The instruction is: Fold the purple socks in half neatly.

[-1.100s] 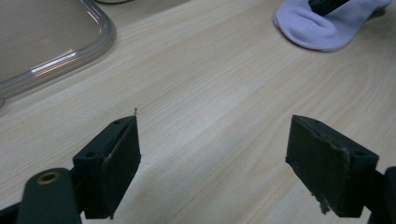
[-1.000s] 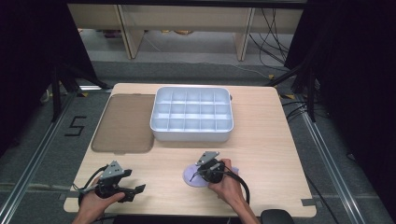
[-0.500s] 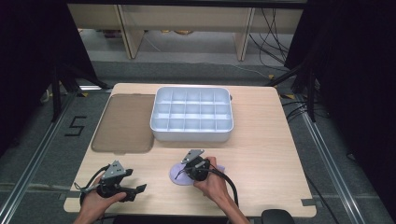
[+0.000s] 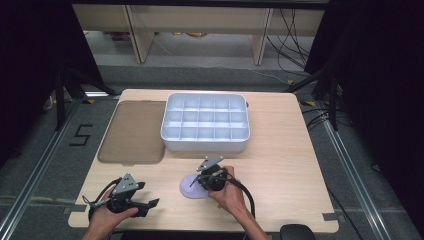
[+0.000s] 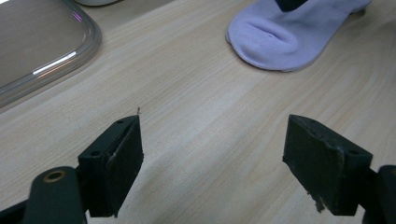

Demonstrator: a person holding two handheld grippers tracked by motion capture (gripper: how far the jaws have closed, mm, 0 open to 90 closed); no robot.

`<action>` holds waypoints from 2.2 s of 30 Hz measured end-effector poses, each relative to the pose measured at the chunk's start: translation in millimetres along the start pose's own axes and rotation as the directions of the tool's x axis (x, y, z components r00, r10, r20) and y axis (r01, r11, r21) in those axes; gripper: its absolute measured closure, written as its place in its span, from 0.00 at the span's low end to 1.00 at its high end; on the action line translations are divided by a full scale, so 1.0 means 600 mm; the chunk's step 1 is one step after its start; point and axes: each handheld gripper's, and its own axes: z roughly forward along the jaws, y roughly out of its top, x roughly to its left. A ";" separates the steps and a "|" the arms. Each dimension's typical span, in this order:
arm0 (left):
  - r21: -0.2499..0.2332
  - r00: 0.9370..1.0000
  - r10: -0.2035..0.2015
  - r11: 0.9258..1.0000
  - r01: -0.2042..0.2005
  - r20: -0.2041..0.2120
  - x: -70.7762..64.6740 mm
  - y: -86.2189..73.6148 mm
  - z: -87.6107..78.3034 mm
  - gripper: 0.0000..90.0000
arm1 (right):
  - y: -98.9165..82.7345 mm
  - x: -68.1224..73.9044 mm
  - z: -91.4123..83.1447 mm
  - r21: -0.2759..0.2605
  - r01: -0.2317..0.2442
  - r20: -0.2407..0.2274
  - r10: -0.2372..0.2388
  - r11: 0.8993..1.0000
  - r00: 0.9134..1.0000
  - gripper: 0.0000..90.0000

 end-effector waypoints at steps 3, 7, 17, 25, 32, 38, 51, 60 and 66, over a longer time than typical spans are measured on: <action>-0.012 1.000 -0.006 1.000 0.006 0.012 -0.002 0.001 0.000 0.22 | -0.005 -0.016 -0.024 -0.018 -0.034 0.028 0.035 0.999 0.999 0.96; -0.031 1.000 0.009 0.999 -0.009 0.013 -0.006 0.008 0.005 0.23 | -0.022 -0.035 -0.048 -0.015 -0.050 0.041 0.050 0.999 0.998 0.96; -0.042 0.995 0.050 0.998 -0.047 0.086 -0.035 0.056 0.061 0.43 | -0.052 -0.051 -0.077 -0.009 -0.097 0.097 0.098 0.995 0.991 0.96; 0.006 0.990 0.107 0.994 -0.108 0.087 -0.057 0.095 0.113 0.54 | -0.070 -0.059 -0.098 -0.002 -0.108 0.094 0.108 0.994 0.990 0.95; 0.055 0.987 0.155 0.986 -0.157 0.044 -0.066 0.099 0.145 0.63 | -0.078 -0.062 -0.108 -0.008 -0.108 0.103 0.108 0.994 0.989 0.95; 0.071 0.970 0.240 0.968 -0.242 0.039 -0.072 0.098 0.148 0.81 | -0.077 -0.060 -0.105 -0.012 -0.080 0.095 0.080 0.997 0.992 0.94; 0.030 0.970 0.215 0.975 -0.219 0.114 -0.057 0.102 0.137 0.94 | -0.070 -0.030 -0.077 0.032 -0.037 0.022 0.036 0.999 0.999 0.96; -0.006 0.962 0.238 0.971 -0.239 0.131 -0.069 0.121 0.107 0.94 | -0.061 0.006 -0.041 0.075 0.026 -0.012 -0.025 0.997 1.000 0.97; -0.027 0.963 0.225 0.974 -0.224 0.145 -0.069 0.120 0.090 0.94 | -0.053 0.026 -0.034 0.081 0.037 -0.033 -0.034 0.996 0.999 0.97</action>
